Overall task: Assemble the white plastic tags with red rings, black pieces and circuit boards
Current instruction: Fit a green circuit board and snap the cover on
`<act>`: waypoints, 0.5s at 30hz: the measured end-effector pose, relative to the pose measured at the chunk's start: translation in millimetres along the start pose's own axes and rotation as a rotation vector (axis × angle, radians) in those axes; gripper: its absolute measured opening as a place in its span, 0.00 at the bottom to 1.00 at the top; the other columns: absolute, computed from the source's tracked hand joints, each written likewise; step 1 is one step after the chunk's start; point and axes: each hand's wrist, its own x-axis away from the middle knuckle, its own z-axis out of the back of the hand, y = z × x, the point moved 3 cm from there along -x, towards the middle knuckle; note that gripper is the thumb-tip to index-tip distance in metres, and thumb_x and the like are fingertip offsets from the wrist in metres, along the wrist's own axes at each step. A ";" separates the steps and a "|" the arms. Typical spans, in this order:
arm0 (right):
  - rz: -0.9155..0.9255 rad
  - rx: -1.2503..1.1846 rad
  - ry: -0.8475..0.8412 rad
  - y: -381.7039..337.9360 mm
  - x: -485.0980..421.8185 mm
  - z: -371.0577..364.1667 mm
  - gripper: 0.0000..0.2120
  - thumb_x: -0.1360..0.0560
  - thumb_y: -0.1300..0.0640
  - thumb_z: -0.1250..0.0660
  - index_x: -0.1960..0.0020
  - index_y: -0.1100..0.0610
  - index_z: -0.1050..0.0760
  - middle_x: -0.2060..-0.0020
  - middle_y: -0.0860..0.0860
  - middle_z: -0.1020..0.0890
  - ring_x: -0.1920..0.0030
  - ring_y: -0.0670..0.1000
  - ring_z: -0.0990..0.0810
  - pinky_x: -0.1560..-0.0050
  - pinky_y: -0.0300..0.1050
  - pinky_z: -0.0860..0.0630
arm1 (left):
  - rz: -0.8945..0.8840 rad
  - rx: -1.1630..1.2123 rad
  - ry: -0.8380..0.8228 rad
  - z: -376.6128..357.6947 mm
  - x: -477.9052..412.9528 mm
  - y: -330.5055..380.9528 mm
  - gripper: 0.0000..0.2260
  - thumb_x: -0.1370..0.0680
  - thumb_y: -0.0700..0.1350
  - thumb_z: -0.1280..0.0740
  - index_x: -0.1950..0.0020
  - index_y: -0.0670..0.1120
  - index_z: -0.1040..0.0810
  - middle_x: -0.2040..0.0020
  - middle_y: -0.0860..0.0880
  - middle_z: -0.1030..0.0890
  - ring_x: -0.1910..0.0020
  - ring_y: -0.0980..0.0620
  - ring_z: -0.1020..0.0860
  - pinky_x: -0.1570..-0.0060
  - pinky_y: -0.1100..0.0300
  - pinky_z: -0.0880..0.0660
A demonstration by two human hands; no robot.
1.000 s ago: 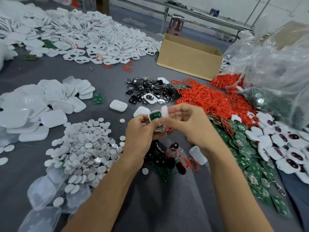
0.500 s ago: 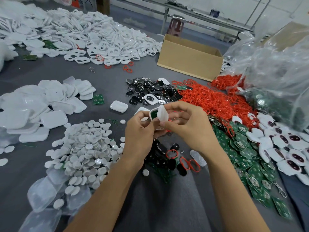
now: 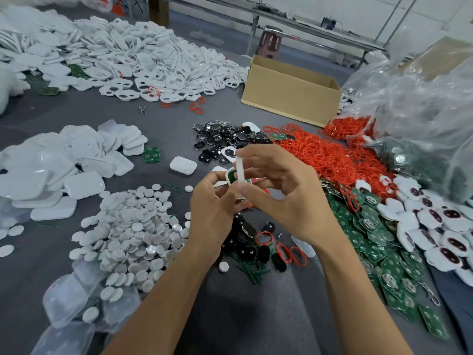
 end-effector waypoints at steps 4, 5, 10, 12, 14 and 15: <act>-0.007 0.063 -0.022 -1.9 1.4 -0.6 0.18 0.28 0.68 0.29 0.42 0.53 0.24 0.52 0.51 0.17 0.54 0.48 0.16 0.56 0.40 0.19 | 0.001 0.014 -0.005 0.3 0.4 0.5 0.06 0.21 0.31 0.37 0.47 0.39 0.22 0.58 0.46 0.14 0.59 0.51 0.15 0.61 0.64 0.21; -0.008 0.082 -0.027 -2.4 1.7 -0.9 0.18 0.28 0.68 0.29 0.42 0.53 0.23 0.52 0.50 0.17 0.54 0.48 0.16 0.56 0.40 0.19 | 0.000 0.017 -0.006 0.2 0.6 0.9 0.07 0.21 0.31 0.38 0.48 0.39 0.23 0.59 0.46 0.14 0.59 0.51 0.15 0.62 0.64 0.21; -0.073 0.098 0.014 1.0 0.0 0.5 0.15 0.27 0.65 0.29 0.45 0.50 0.24 0.55 0.43 0.18 0.60 0.46 0.17 0.61 0.41 0.20 | 0.043 0.033 0.032 -0.5 -0.2 1.8 0.05 0.20 0.35 0.35 0.52 0.43 0.22 0.61 0.47 0.15 0.62 0.51 0.16 0.63 0.64 0.21; -0.161 0.068 0.115 6.5 -0.7 5.8 0.12 0.27 0.63 0.29 0.48 0.51 0.25 0.56 0.45 0.18 0.65 0.53 0.18 0.61 0.50 0.19 | 0.101 0.072 0.066 -0.4 -1.7 0.6 0.04 0.20 0.35 0.35 0.53 0.42 0.22 0.62 0.46 0.15 0.63 0.49 0.16 0.64 0.63 0.20; -0.296 -0.107 0.200 13.3 -0.7 12.5 0.09 0.27 0.65 0.30 0.50 0.58 0.27 0.57 0.55 0.16 0.65 0.60 0.19 0.64 0.51 0.20 | 0.144 0.083 0.066 -0.7 -2.7 -0.6 0.03 0.21 0.34 0.34 0.52 0.40 0.22 0.62 0.45 0.15 0.63 0.49 0.16 0.64 0.63 0.20; -0.378 -0.272 0.228 16.3 -0.3 14.9 0.08 0.26 0.66 0.31 0.51 0.60 0.28 0.59 0.60 0.16 0.65 0.59 0.18 0.65 0.48 0.20 | 0.159 0.077 0.057 -1.0 -2.8 -1.3 0.03 0.21 0.34 0.34 0.53 0.39 0.22 0.63 0.45 0.15 0.64 0.49 0.16 0.64 0.62 0.19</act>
